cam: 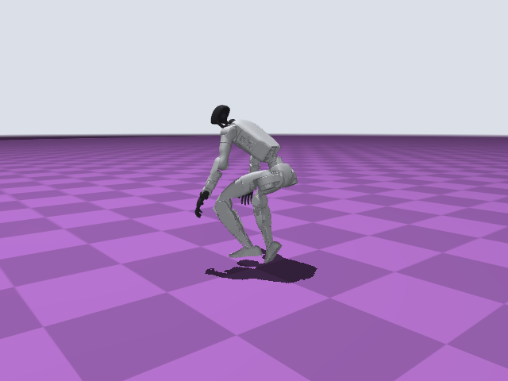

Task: In place motions

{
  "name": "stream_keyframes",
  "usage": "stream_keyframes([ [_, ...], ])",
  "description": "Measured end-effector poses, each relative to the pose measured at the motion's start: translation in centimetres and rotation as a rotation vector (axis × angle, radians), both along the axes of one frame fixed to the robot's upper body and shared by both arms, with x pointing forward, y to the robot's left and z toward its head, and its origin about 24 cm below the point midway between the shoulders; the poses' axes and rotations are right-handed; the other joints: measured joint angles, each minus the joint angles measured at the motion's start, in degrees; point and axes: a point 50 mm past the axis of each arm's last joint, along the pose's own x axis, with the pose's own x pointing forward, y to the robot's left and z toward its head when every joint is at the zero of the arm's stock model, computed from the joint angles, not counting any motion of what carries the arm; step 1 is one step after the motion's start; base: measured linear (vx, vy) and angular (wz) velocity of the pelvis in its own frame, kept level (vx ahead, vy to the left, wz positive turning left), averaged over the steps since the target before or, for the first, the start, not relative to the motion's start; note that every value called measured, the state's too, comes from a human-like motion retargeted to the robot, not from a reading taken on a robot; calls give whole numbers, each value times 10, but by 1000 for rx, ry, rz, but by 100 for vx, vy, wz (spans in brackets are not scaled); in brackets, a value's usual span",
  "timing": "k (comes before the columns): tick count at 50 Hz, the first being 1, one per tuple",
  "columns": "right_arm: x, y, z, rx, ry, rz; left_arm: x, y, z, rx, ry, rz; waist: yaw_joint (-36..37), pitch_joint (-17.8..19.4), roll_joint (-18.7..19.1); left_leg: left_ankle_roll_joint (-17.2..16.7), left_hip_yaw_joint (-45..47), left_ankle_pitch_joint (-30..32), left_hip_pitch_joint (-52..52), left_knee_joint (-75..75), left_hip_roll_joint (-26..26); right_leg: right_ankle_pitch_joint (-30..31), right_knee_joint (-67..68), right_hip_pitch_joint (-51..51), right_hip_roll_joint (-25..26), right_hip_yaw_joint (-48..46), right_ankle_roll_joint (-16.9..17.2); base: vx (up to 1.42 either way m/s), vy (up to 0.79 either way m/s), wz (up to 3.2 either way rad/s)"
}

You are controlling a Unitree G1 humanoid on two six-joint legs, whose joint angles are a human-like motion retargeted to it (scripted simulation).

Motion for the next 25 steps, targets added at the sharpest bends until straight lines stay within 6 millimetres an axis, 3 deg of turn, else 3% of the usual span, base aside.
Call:
stream_keyframes([
  [3,-20,-7,-47,82,115,-22,-13,13,-34,43,117,29,-6,0,17,-8,4,29,82,-131,-32,-8,-133,95,11,-1,47,-3,5,28],
  [7,-73,-4,-138,172,377,-94,-53,39,-110,124,365,146,-5,0,25,-56,1,60,244,-322,-56,-51,-333,265,29,7,104,16,1,-6],
  [10,-132,4,-202,298,587,-177,-99,53,-169,126,543,264,-9,0,30,-88,8,96,379,-486,-82,-99,-494,400,30,1,141,19,-2,7],
  [14,-231,23,-266,516,891,-282,-186,54,-242,28,803,430,-17,0,37,-123,7,154,562,-690,-121,-180,-667,572,26,-29,186,18,-5,27],
  [17,-307,42,-292,641,1121,-350,-263,44,-283,-95,1017,566,-34,-1,41,-149,-5,188,685,-807,-143,-241,-754,686,26,-59,220,29,0,49],
  [20,-375,56,-301,704,1335,-389,-335,27,-305,-220,1201,689,-69,-13,38,-176,-10,217,784,-898,-160,-288,-811,774,23,-85,244,46,11,68],
  [23,-451,62,-296,731,1524,-461,-408,5,-315,-259,1369,770,-84,-79,38,-199,72,222,834,-943,-164,-310,-843,816,16,-139,267,58,16,38],
  [25,-484,69,-291,757,1590,-516,-439,-5,-314,-270,1432,813,-87,-116,34,-178,-15,209,818,-924,-183,-295,-831,814,8,-120,252,39,10,23],
])
